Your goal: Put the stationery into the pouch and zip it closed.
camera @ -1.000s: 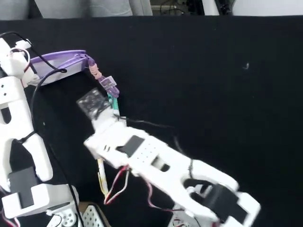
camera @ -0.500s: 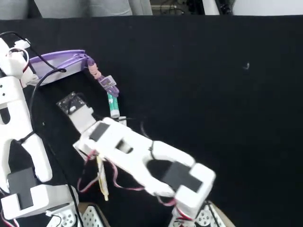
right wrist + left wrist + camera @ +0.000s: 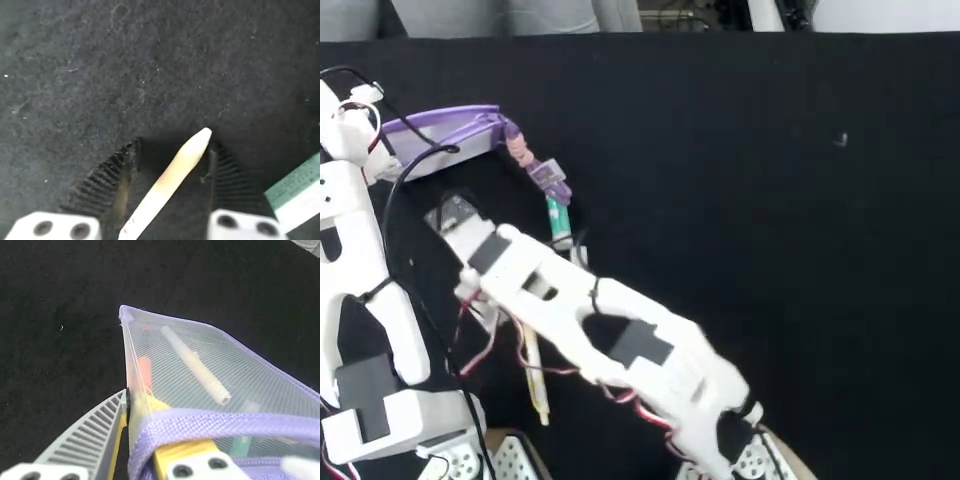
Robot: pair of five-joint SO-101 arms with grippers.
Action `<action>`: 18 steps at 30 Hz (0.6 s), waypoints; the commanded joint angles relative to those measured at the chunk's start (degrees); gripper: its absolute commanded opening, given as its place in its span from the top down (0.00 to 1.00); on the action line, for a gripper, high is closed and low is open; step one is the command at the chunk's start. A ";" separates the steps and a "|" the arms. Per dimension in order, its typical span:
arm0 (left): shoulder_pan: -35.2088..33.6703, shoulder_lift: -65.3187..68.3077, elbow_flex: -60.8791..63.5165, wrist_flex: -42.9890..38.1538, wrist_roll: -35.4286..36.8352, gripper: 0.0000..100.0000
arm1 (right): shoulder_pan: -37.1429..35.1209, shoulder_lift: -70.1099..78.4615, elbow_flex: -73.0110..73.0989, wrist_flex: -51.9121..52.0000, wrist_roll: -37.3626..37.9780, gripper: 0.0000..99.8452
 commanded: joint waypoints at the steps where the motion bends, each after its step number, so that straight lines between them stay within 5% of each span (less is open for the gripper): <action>1: -0.31 -0.70 -0.22 -0.97 0.35 0.97 | 1.85 3.30 -6.73 3.78 0.00 0.93; 3: -0.31 -0.70 -0.22 -0.97 0.35 0.97 | 1.85 4.26 -8.13 4.92 0.00 0.99; 18: -0.22 -1.23 -0.31 -0.88 0.26 0.97 | 6.07 0.31 -12.53 13.54 0.09 0.96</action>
